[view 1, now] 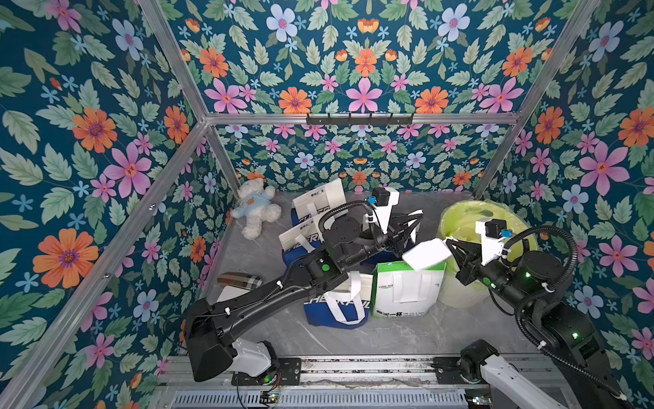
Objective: Shred takeout receipts and throw away
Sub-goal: Shred the takeout receipt, then place the takeout receipt in the trash bin.
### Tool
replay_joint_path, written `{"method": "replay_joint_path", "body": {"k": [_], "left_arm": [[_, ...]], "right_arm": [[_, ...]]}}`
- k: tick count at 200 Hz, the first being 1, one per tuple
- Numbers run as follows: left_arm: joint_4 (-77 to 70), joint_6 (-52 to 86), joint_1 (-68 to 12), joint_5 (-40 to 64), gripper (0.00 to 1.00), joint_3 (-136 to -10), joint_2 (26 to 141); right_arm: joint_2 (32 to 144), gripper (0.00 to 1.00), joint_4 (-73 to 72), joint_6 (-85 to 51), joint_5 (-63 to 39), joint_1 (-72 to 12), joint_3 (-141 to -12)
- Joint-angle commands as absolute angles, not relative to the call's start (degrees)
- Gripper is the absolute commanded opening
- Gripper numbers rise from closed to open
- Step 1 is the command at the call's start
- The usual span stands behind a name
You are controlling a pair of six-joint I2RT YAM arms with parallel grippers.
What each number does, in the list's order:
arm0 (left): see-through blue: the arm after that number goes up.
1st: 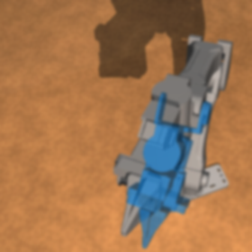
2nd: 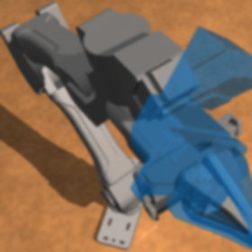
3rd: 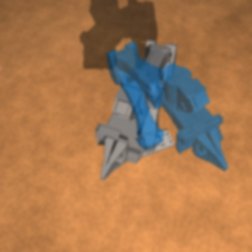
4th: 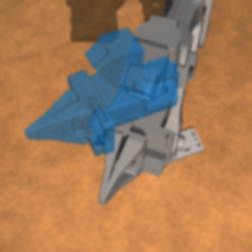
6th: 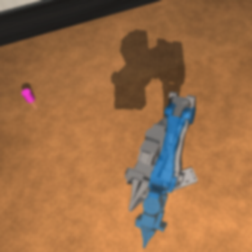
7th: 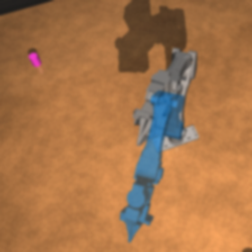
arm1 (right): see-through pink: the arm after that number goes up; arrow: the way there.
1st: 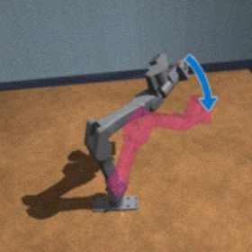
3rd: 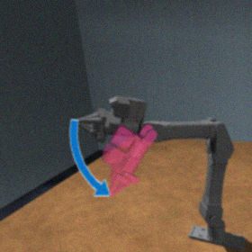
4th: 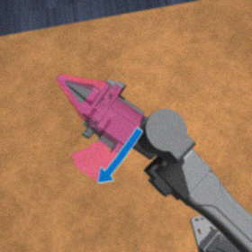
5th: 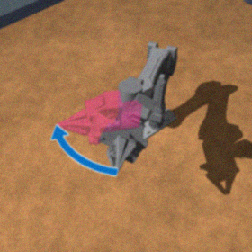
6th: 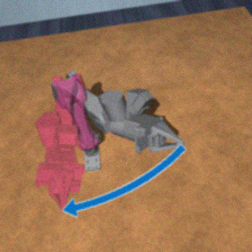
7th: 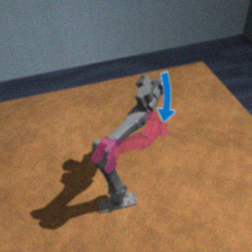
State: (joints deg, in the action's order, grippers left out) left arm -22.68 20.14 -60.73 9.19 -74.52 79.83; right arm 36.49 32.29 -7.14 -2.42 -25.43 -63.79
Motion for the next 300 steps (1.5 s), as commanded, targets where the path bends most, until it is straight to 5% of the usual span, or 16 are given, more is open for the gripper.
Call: {"method": "replay_joint_path", "body": {"k": [1, 33, 91, 126, 154, 173, 222, 263, 300], "left_arm": [[-19.4, 15.2, -60.7, 4.9, 0.00, -75.0, 78.8], [-16.1, 12.7, -60.7, 3.8, 0.00, -76.9, 79.9], [-9.9, 16.1, -61.0, 17.3, 0.00, -103.3, 103.1], [-5.5, 19.7, -61.9, 23.7, 0.00, -122.9, 119.8], [-3.6, 21.3, -62.9, 26.2, 0.32, -130.5, 127.8], [-4.0, 21.0, -63.2, 26.1, 0.99, -129.4, 128.6], [-3.0, 16.5, -63.2, 22.6, 0.99, -127.1, 126.2], [-2.1, 11.3, -63.2, 22.8, 0.99, -123.4, 122.2], [-6.0, 3.1, -63.2, 21.2, 0.99, -115.4, 112.8]], "right_arm": [[36.6, 0.00, 35.0, -8.2, 10.6, -25.4, -64.6], [35.4, 0.00, 37.2, -10.5, 20.0, -25.5, -66.4], [24.9, 0.00, 33.5, -9.5, -15.7, -25.5, -63.1], [22.8, 0.00, 41.4, -9.8, -23.1, -25.4, -65.2], [21.1, 0.00, 45.5, -9.2, -22.5, -25.4, -67.2], [20.1, 0.00, 46.8, -8.6, -19.3, -25.4, -68.2], [20.7, 0.00, 46.5, -9.3, -9.0, -25.5, -68.5], [19.9, 0.00, 46.3, -12.7, 11.8, -25.4, -70.0], [23.4, 0.00, 46.5, -12.0, 11.8, -25.4, -72.9]]}}
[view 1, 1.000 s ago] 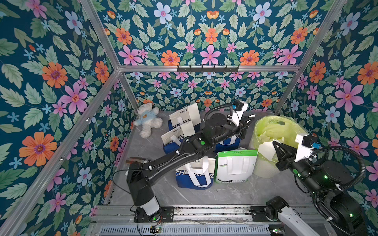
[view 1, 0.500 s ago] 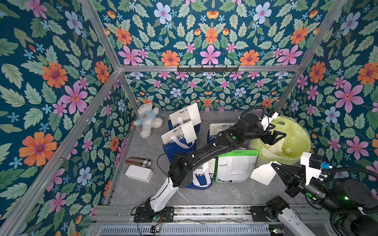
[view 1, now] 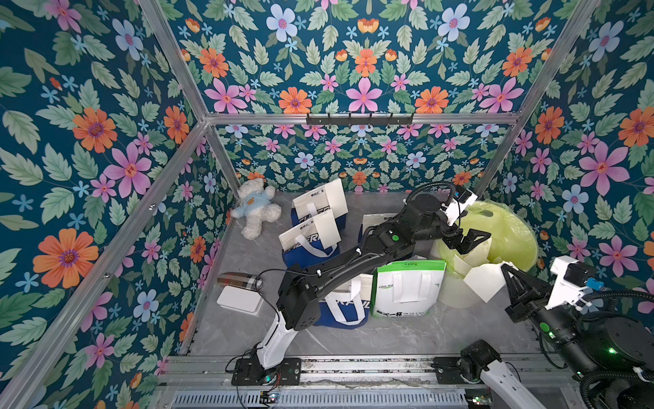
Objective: Shred takeout receipts and throw away
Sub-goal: Shred the takeout receipt.
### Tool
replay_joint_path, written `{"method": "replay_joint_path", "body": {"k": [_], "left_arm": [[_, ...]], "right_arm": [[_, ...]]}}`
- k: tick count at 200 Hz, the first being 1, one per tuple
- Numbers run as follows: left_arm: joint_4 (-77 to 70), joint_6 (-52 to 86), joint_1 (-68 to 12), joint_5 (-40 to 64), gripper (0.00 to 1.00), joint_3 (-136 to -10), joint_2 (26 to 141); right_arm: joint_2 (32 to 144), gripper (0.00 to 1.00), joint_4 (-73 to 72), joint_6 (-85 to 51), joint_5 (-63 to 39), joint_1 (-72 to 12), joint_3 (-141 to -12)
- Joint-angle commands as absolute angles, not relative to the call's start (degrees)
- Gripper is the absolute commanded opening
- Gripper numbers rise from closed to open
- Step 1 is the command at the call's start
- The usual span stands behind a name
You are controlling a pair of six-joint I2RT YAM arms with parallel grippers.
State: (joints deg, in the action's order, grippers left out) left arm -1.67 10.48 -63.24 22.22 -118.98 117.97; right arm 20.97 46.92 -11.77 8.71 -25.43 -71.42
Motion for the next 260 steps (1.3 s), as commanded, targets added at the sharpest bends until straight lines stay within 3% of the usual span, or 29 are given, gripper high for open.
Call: {"method": "replay_joint_path", "body": {"k": [1, 41, 74, 108, 147, 232, 260], "left_arm": [[-6.1, 2.9, -63.1, 21.3, 0.99, -115.2, 112.5], [-10.2, -4.8, -63.2, 28.4, 0.99, -100.4, 98.7], [-17.9, -2.6, -62.8, 32.4, 0.98, -84.9, 87.1], [-31.3, 3.6, -61.9, 35.8, 0.87, -71.0, 79.1], [-33.5, 7.6, -61.0, 38.6, 0.74, -69.2, 78.1], [-49.2, 20.7, -53.5, 35.4, 0.78, -59.1, 73.3], [-49.7, 26.1, -53.3, 39.8, 0.70, -61.6, 76.1]], "right_arm": [[23.6, 0.00, 46.5, -12.0, 11.6, -25.4, -72.9], [30.8, 0.00, 42.6, -12.5, 2.0, -25.5, -74.4], [35.9, 0.00, 35.6, -15.6, -6.4, -25.5, -74.4], [39.4, 0.00, 28.8, -18.3, -12.8, -25.5, -73.6], [42.1, 0.00, 23.1, -21.2, -21.3, -25.4, -72.8], [43.4, 0.00, 20.4, -22.8, -30.7, -25.3, -73.2], [43.3, 0.00, 18.0, -23.7, -30.2, -25.3, -71.6]]}}
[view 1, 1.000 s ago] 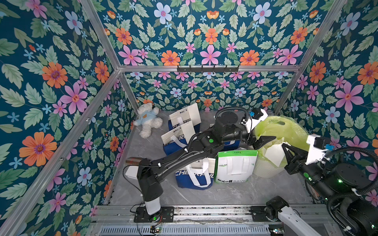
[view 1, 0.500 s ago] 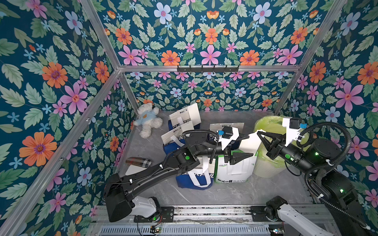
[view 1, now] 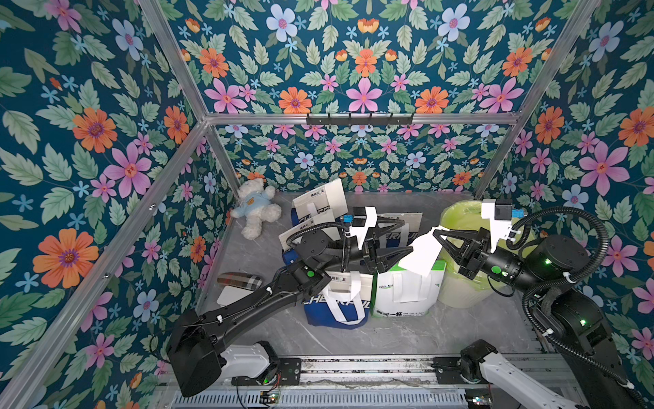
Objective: Shred takeout receipts and throw away
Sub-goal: Shred the takeout receipt.
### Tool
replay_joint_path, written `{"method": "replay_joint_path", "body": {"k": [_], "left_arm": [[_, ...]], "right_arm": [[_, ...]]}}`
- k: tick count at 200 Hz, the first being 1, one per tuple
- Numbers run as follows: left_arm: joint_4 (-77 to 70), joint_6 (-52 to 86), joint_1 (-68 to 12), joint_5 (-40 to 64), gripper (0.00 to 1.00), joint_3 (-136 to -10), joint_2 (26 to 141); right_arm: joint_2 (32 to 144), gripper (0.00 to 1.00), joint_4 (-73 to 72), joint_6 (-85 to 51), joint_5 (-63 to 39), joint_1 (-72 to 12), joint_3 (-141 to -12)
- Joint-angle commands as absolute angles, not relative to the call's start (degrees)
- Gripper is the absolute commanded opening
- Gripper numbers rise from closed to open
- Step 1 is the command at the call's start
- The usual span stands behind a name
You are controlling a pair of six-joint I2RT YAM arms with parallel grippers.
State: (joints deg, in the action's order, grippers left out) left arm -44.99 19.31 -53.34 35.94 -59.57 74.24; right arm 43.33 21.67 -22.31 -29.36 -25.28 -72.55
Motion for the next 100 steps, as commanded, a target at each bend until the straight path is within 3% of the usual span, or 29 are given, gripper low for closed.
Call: {"method": "replay_joint_path", "body": {"k": [1, 18, 49, 100], "left_arm": [[-49.7, 26.3, -53.3, 40.1, 0.70, -61.8, 76.3], [-49.4, 29.8, -53.3, 45.1, 0.60, -65.0, 79.3], [-48.8, 34.9, -53.3, 49.4, 0.33, -68.6, 82.7], [-47.5, 34.1, -53.3, 48.1, 0.25, -66.8, 81.4]], "right_arm": [[43.3, 0.00, 17.8, -23.6, -30.2, -25.2, -71.6], [43.3, 0.00, 16.5, -24.0, -29.1, -25.2, -70.8], [42.9, 0.00, 16.9, -23.0, -24.0, -25.3, -70.5], [41.2, 0.00, 16.8, -21.6, -18.5, -25.2, -69.7]]}}
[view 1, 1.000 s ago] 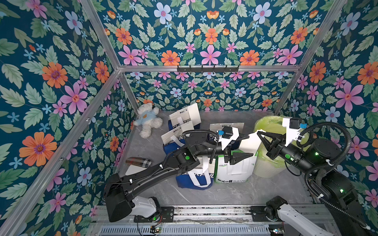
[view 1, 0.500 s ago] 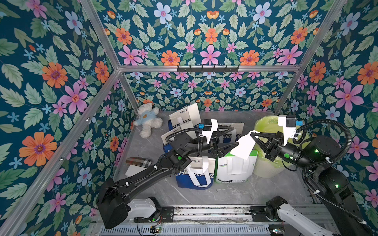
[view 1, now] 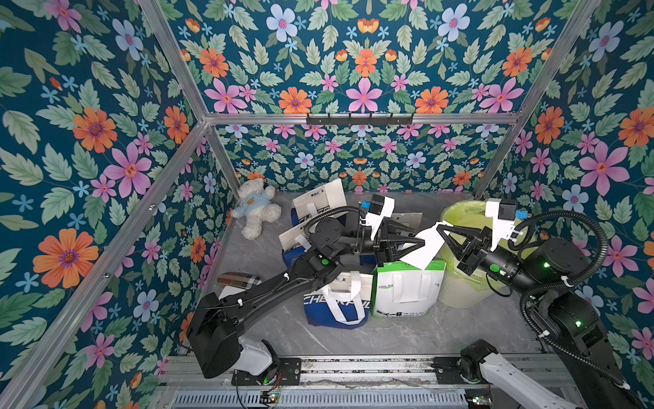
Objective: Shred takeout receipts and throw away
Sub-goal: Shred the takeout receipt.
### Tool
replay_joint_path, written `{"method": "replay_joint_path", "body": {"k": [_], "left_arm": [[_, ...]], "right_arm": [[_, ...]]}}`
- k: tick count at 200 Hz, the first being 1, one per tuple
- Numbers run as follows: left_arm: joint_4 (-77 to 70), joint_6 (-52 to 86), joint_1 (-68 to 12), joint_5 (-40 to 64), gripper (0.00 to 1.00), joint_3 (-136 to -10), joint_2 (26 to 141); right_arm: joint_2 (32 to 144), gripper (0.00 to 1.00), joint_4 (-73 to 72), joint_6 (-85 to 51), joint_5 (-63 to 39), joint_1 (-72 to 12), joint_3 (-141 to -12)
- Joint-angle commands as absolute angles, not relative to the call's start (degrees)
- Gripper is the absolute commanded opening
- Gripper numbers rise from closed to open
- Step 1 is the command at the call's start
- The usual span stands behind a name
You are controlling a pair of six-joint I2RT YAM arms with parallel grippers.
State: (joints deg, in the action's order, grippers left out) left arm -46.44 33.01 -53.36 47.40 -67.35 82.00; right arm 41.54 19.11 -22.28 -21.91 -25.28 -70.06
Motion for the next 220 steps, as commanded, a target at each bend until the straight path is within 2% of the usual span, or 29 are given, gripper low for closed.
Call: {"method": "replay_joint_path", "body": {"k": [1, 14, 32, 79, 91, 110, 131, 149, 191, 220], "left_arm": [[-47.5, 34.1, -53.3, 48.0, 0.25, -66.8, 81.4], [-47.5, 34.3, -53.3, 47.7, 0.19, -66.7, 81.3], [-47.3, 34.5, -53.3, 47.6, 0.02, -67.0, 81.4], [-42.4, 32.7, -53.3, 43.7, 0.00, -68.3, 81.4], [-37.2, 30.3, -53.3, 41.6, 0.00, -69.3, 81.2], [-28.0, 25.5, -53.7, 39.6, 0.00, -71.6, 81.1], [-18.3, 20.4, -54.1, 37.0, 0.00, -74.1, 81.4], [-13.2, 17.7, -54.1, 35.9, 0.00, -75.4, 81.3], [-12.1, 16.7, -54.4, 36.2, 0.00, -74.5, 78.7], [-12.6, 17.3, -54.6, 36.6, 0.00, -73.4, 77.1]], "right_arm": [[41.2, 0.00, 16.8, -21.5, -18.5, -25.3, -69.7], [41.1, 0.00, 16.7, -21.6, -18.1, -25.3, -69.4], [41.2, 0.00, 16.3, -21.9, -18.1, -25.2, -69.1], [41.9, 0.00, 19.0, -21.9, -18.0, -25.3, -69.6], [42.4, 0.18, 22.7, -20.5, -18.4, -25.3, -71.0], [43.3, 0.39, 29.7, -17.2, -20.3, -25.3, -74.1], [44.4, 0.52, 35.6, -13.9, -25.0, -25.3, -77.8], [45.7, 0.59, 39.5, -11.8, -27.2, -25.3, -80.5], [47.8, 0.62, 42.9, -7.8, -29.3, -25.3, -81.5], [48.1, 0.57, 41.4, -8.1, -29.5, -25.3, -79.6]]}}
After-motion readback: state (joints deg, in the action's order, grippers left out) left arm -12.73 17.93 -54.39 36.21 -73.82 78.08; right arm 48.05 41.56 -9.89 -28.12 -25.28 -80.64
